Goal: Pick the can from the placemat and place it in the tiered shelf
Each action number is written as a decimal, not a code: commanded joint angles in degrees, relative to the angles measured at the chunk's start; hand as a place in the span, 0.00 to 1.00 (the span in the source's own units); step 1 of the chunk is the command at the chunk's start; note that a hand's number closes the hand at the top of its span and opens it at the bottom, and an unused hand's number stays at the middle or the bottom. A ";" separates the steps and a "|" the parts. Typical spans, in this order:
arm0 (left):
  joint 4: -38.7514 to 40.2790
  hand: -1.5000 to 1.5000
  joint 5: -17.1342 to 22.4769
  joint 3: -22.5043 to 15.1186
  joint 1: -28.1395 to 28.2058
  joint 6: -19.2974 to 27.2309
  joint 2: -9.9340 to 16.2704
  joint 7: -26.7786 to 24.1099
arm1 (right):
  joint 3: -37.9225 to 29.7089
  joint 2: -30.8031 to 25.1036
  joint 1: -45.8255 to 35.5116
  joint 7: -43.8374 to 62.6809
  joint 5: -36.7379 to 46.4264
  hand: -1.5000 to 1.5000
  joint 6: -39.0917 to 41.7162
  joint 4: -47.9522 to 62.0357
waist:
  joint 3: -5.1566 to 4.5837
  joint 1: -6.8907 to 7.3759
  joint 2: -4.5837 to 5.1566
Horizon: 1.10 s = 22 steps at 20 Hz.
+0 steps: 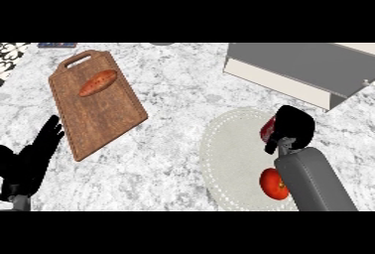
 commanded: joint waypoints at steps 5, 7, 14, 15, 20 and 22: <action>1.41 0.50 -1.48 3.42 0.76 -3.33 -0.67 -1.71 | 0.26 -0.47 2.33 0.24 4.93 1.00 1.27 -0.65 | 0.08 -0.03 0.11; 2.03 0.50 -2.88 3.62 -2.48 -2.32 -1.83 0.37 | -1.86 -1.30 -1.74 -0.92 5.47 1.00 2.64 0.63 | 0.08 -0.07 0.14; 0.93 0.50 -3.25 4.93 0.24 -5.27 -1.24 0.15 | 2.24 -0.88 2.17 0.56 11.23 1.00 4.59 -13.76 | 0.07 -0.27 0.00; 4.42 0.50 -2.27 5.98 -2.06 -6.17 -1.55 -1.44 | 2.15 0.35 -1.32 2.56 11.96 1.00 6.70 -13.98 | 0.04 -0.33 0.04; 1.94 0.50 -2.79 5.58 -1.40 -6.22 -1.13 -0.87 | 2.49 3.72 -6.81 -15.32 4.43 1.00 -2.03 -8.27 | 0.11 0.80 0.45; 0.98 0.50 -3.41 4.34 -2.25 -4.98 -2.26 1.87 | 2.13 4.83 -8.90 -17.54 2.26 1.00 -1.69 -11.00 | 0.12 0.33 0.27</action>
